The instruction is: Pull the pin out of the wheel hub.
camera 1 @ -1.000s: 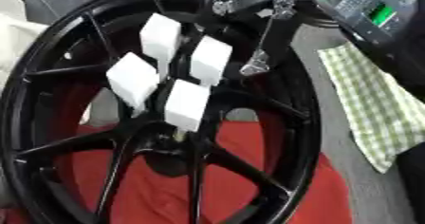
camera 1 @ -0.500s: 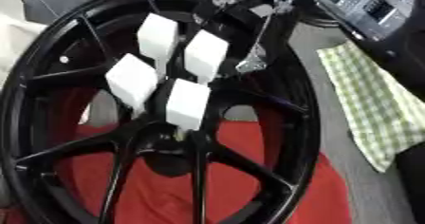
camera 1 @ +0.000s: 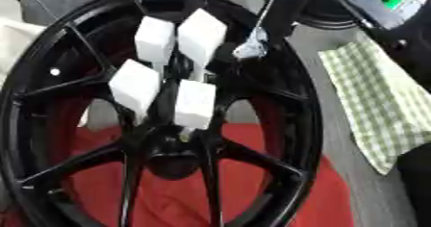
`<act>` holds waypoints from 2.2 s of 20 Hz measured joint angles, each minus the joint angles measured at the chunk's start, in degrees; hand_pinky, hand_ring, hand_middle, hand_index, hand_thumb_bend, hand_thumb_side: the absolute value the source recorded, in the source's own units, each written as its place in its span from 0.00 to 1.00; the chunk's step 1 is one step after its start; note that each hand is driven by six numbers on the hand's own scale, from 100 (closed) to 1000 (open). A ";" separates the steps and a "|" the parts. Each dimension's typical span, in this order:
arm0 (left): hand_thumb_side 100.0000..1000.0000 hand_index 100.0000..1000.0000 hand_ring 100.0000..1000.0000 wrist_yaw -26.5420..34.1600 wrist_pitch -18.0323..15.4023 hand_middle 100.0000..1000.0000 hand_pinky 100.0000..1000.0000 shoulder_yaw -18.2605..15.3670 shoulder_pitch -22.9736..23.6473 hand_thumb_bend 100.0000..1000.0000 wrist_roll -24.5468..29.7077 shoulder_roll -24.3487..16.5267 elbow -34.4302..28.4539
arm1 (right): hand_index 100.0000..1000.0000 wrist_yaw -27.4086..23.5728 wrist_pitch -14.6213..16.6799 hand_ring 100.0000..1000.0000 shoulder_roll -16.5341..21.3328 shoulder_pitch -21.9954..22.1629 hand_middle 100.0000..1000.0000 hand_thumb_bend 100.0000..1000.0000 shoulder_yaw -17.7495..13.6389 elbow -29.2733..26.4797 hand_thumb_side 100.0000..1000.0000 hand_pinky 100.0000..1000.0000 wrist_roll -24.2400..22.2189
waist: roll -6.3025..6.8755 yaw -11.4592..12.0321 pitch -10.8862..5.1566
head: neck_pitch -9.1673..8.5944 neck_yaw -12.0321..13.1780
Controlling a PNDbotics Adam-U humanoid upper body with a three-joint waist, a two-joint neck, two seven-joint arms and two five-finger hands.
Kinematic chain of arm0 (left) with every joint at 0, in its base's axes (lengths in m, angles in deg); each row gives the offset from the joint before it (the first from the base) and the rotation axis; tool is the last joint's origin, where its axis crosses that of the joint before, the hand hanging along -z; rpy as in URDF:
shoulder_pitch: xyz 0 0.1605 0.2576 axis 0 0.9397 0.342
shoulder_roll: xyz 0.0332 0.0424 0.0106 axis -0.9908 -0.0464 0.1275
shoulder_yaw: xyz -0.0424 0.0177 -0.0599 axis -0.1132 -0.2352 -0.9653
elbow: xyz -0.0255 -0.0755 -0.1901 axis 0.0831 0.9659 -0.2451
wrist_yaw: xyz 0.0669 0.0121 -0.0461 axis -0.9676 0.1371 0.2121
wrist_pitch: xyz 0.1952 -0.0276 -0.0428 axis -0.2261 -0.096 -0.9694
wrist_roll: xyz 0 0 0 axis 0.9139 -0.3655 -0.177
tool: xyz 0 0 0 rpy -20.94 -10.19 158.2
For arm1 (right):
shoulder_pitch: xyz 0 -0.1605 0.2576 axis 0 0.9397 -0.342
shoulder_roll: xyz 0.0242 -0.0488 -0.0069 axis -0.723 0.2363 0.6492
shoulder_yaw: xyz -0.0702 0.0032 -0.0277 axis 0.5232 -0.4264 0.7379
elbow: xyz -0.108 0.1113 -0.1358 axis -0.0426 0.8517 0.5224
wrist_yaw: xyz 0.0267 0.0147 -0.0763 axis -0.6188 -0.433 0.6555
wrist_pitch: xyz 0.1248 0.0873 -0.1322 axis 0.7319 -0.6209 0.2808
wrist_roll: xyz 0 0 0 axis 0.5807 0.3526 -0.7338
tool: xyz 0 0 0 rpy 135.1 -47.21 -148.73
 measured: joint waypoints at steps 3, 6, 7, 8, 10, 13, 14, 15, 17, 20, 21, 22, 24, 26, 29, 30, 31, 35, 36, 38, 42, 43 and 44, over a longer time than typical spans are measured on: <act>0.94 0.79 0.75 0.00 -0.04 0.76 0.72 -0.24 0.54 0.18 -0.30 -0.48 0.13 | 0.36 -2.21 -0.93 0.64 1.46 -0.05 0.27 0.00 -2.72 -0.47 0.02 0.81 1.02 | -0.02 -0.66 -0.18 | 0.16 0.56; 0.94 0.79 0.75 0.00 -0.14 0.76 0.72 -0.45 1.17 0.17 -0.56 -0.80 0.32 | 0.36 -3.87 -1.61 0.64 4.80 1.75 0.28 0.00 -6.41 -1.29 0.00 0.81 3.11 | 0.02 -1.27 -0.43 | 0.40 1.28; 0.94 0.79 0.75 0.00 -0.20 0.76 0.72 -0.63 1.45 0.17 -0.64 -0.97 0.33 | 0.36 -4.14 -1.74 0.64 6.05 2.76 0.28 0.00 -7.69 -1.35 0.00 0.81 3.96 | 0.08 -1.59 -0.44 | 0.41 1.56; 0.94 0.79 0.75 0.00 -0.27 0.75 0.72 -0.76 1.68 0.17 -0.76 -0.97 0.36 | 0.36 -4.27 -1.77 0.64 7.42 4.01 0.28 0.00 -9.06 -1.34 0.00 0.81 4.81 | 0.21 -1.90 -0.44 | 0.42 1.86; 0.94 0.79 0.75 0.00 -0.36 0.75 0.72 -1.07 2.17 0.17 -1.02 -1.00 0.46 | 0.37 -4.28 -1.63 0.64 10.23 6.80 0.28 0.00 -11.90 -1.04 0.00 0.81 6.62 | 0.69 -2.46 -0.44 | 0.42 2.41; 0.94 0.79 0.75 0.00 -0.54 0.75 0.72 -1.48 2.85 0.17 -1.44 -1.45 0.65 | 0.38 -4.31 -1.16 0.63 14.49 11.11 0.29 0.00 -16.26 0.93 0.00 0.81 9.31 | 1.52 -3.36 -0.44 | 0.42 3.26; 0.94 0.79 0.75 0.00 -0.61 0.75 0.72 -1.66 3.08 0.17 -1.56 -1.45 0.67 | 0.38 -4.39 -1.00 0.63 15.91 12.56 0.29 0.00 -17.71 1.97 0.00 0.81 10.22 | 1.77 -3.67 -0.44 | 0.41 3.51; 0.94 0.79 0.75 0.00 -0.68 0.75 0.72 -1.84 3.33 0.17 -1.72 -1.46 0.67 | 0.38 -4.50 -0.92 0.63 17.21 13.92 0.29 0.00 -19.12 3.12 0.00 0.80 11.10 | 2.02 -4.03 -0.44 | 0.41 3.80; 0.94 0.79 0.75 0.00 -0.81 0.75 0.72 -2.19 3.86 0.17 -2.03 -1.48 0.69 | 0.39 -4.50 -1.05 0.63 19.95 16.74 0.30 0.00 -21.98 5.67 0.00 0.80 12.84 | 2.61 -4.76 -0.44 | 0.41 4.36; 0.94 0.79 0.75 0.00 -1.03 0.75 0.72 -2.79 4.65 0.17 -2.56 -1.72 0.71 | 0.42 -3.40 -2.42 0.65 23.97 21.04 0.35 0.00 -26.32 9.88 0.00 0.80 15.52 | 3.50 -5.93 -0.44 | 0.40 5.20; 0.94 0.79 0.75 0.00 -1.08 0.75 0.72 -2.97 4.88 0.17 -2.75 -1.87 0.71 | 0.45 -2.71 -3.12 0.66 25.37 22.48 0.37 0.00 -27.78 11.31 0.00 0.81 16.43 | 3.77 -6.31 -0.44 | 0.39 5.48; 0.94 0.79 0.75 0.00 -1.14 0.75 0.72 -3.16 5.00 0.17 -2.96 -1.92 0.71 | 0.46 -1.92 -3.87 0.66 26.71 23.91 0.39 0.00 -29.24 12.76 0.00 0.81 17.28 | 4.07 -6.58 -0.44 | 0.39 5.71; 0.94 0.79 0.75 0.00 -1.23 0.75 0.72 -3.25 5.08 0.17 -3.19 -1.94 0.71 | 0.51 -0.28 -5.20 0.69 28.41 26.67 0.43 0.00 -32.14 15.39 0.00 0.82 19.04 | 4.54 -6.95 -0.44 | 0.38 6.04; 0.94 0.79 0.75 0.00 -1.28 0.75 0.72 -3.35 5.21 0.17 -3.37 -1.94 0.71 | 0.63 1.29 -6.31 0.72 28.94 29.24 0.52 0.00 -34.84 17.16 0.00 0.83 20.70 | 4.93 -7.24 -0.44 | 0.36 6.33; 0.94 0.79 0.75 0.00 -1.33 0.75 0.72 -3.48 5.29 0.19 -3.53 -1.94 0.71 | 0.77 3.66 -7.38 0.80 28.64 33.09 0.69 0.00 -38.75 17.84 0.08 0.86 23.11 | 5.44 -7.31 -0.44 | 0.25 6.40; 0.94 0.79 0.75 0.00 -1.33 0.75 0.72 -3.49 5.29 0.17 -3.54 -1.94 0.72 | 0.80 4.45 -7.45 0.82 28.31 34.39 0.72 0.00 -40.05 17.71 0.25 0.87 23.90 | 5.54 -7.30 -0.44 | 0.19 6.39; 0.94 0.79 0.75 0.00 -1.33 0.75 0.72 -3.49 5.29 0.17 -3.54 -1.94 0.72 | 0.84 5.28 -7.36 0.85 27.85 35.72 0.76 0.00 -41.23 17.28 0.55 0.87 24.71 | 5.66 -7.29 -0.44 | 0.17 6.37; 0.94 0.79 0.75 -0.01 -1.33 0.75 0.72 -3.48 5.18 0.17 -3.54 -1.94 0.73 | 0.85 7.27 -6.09 0.86 26.13 41.35 0.77 0.00 -45.09 14.03 0.63 0.88 28.15 | 5.85 -6.95 -0.58 | 0.17 6.06; 0.94 0.79 0.75 -0.01 -1.32 0.75 0.72 -3.47 5.11 0.17 -3.53 -1.94 0.74 | 0.84 7.24 -5.72 0.85 25.91 42.77 0.76 0.00 -45.82 13.16 0.58 0.87 29.02 | 5.85 -6.83 -0.78 | 0.18 5.91; 0.94 0.79 0.75 -0.01 -1.27 0.75 0.72 -3.43 4.87 0.17 -3.46 -1.93 0.75 | 0.81 6.39 -5.04 0.82 25.63 45.67 0.72 0.00 -47.20 11.43 0.49 0.86 30.81 | 5.82 -6.57 -1.18 | 0.19 5.61; 0.94 0.79 0.75 -0.01 -1.11 0.75 0.72 -3.09 4.51 0.17 -3.18 -1.88 0.83 | 0.76 3.46 -4.37 0.79 25.39 49.35 0.68 0.00 -48.93 8.08 0.34 0.85 34.46 | 5.81 -6.07 -1.30 | 0.22 5.12; 0.94 0.79 0.75 -0.01 -1.09 0.75 0.72 -3.07 4.43 0.17 -3.13 -1.87 0.84 | 0.76 2.55 -4.40 0.79 25.32 49.46 0.68 0.00 -48.93 7.35 0.26 0.85 35.38 | 5.81 -5.96 -1.37 | 0.22 5.03; 0.94 0.79 0.75 -0.01 -1.07 0.75 0.72 -3.06 4.42 0.17 -3.06 -1.87 0.84 | 0.77 1.68 -4.48 0.80 25.25 49.52 0.69 0.00 -48.84 6.68 0.17 0.85 36.30 | 5.81 -5.86 -1.46 | 0.23 4.94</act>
